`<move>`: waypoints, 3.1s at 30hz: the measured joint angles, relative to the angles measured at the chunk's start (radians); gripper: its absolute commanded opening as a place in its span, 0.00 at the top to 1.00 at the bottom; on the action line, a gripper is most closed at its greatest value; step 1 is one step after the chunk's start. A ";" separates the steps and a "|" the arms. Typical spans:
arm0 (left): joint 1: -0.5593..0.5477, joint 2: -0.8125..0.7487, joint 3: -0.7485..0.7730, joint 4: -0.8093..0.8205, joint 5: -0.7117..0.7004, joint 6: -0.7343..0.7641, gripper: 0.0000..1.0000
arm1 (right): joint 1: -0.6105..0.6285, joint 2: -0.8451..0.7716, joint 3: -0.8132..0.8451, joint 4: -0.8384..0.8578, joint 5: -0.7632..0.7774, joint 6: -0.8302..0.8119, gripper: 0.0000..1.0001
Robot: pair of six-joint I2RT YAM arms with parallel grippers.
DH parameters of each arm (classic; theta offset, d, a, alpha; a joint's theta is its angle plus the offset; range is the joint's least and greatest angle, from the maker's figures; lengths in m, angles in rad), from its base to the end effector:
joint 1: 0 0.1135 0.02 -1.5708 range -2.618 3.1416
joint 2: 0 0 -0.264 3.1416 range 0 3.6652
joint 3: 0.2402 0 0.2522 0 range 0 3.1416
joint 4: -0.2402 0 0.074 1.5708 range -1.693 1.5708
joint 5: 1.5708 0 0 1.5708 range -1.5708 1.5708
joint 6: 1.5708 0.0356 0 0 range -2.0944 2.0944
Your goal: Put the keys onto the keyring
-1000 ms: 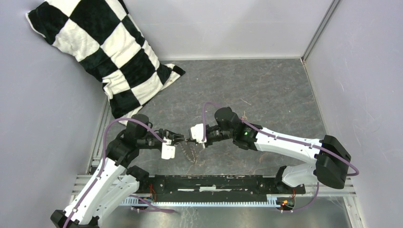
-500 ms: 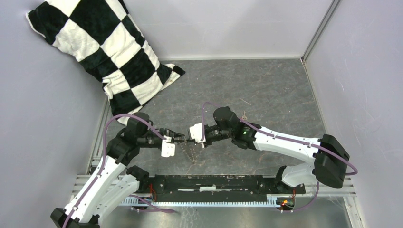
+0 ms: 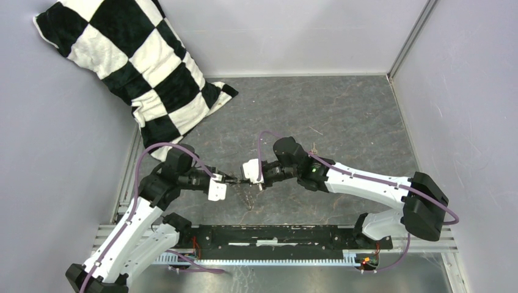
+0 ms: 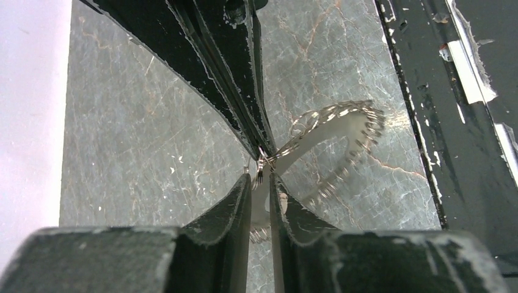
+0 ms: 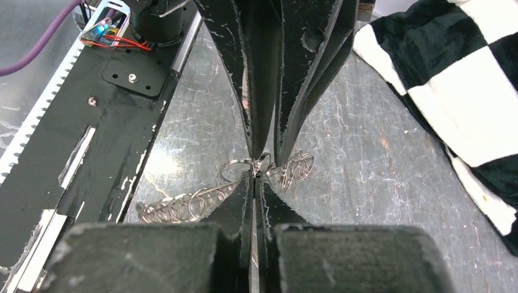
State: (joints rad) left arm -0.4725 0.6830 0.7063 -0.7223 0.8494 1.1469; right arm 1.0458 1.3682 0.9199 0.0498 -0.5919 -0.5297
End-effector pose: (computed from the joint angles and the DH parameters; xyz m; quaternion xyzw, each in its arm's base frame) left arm 0.1066 -0.0845 0.2831 0.7181 0.4437 -0.2252 0.4866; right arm 0.1377 0.2774 0.2798 -0.6786 0.4478 0.3699 0.4496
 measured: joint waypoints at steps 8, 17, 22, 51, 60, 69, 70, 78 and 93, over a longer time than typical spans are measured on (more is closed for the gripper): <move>-0.001 0.002 -0.001 0.040 0.007 -0.008 0.97 | -0.001 0.007 0.009 -0.001 -0.001 0.000 0.99; -0.006 -0.009 -0.016 0.055 -0.012 -0.020 0.98 | -0.002 0.006 0.010 -0.003 0.005 0.000 0.89; -0.008 -0.033 -0.043 0.148 -0.056 -0.150 0.98 | -0.002 0.000 0.009 0.008 0.023 0.002 0.62; -0.007 -0.198 0.092 0.366 0.174 -0.053 0.98 | -0.119 -0.421 -0.076 0.174 0.183 0.188 0.45; -0.007 -0.167 0.214 0.377 0.235 -0.020 0.98 | -0.119 -0.418 -0.040 0.312 0.071 0.319 0.45; -0.007 -0.135 0.224 0.562 0.204 -0.391 0.98 | -0.063 -0.376 -0.025 0.426 -0.009 0.380 0.54; -0.007 -0.131 0.224 0.587 0.198 -0.447 0.98 | -0.059 -0.371 -0.024 0.434 -0.013 0.380 0.54; -0.007 -0.109 0.225 0.730 0.159 -0.769 0.98 | -0.054 -0.356 -0.018 0.519 -0.033 0.395 0.62; -0.007 -0.074 0.224 0.861 -0.019 -1.179 0.98 | -0.038 -0.323 0.048 0.492 0.021 0.343 0.74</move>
State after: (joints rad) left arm -0.4793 0.6090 0.9306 0.1383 0.8303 -0.0319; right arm 1.0077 1.0451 0.9680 0.5415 -0.5713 -0.1864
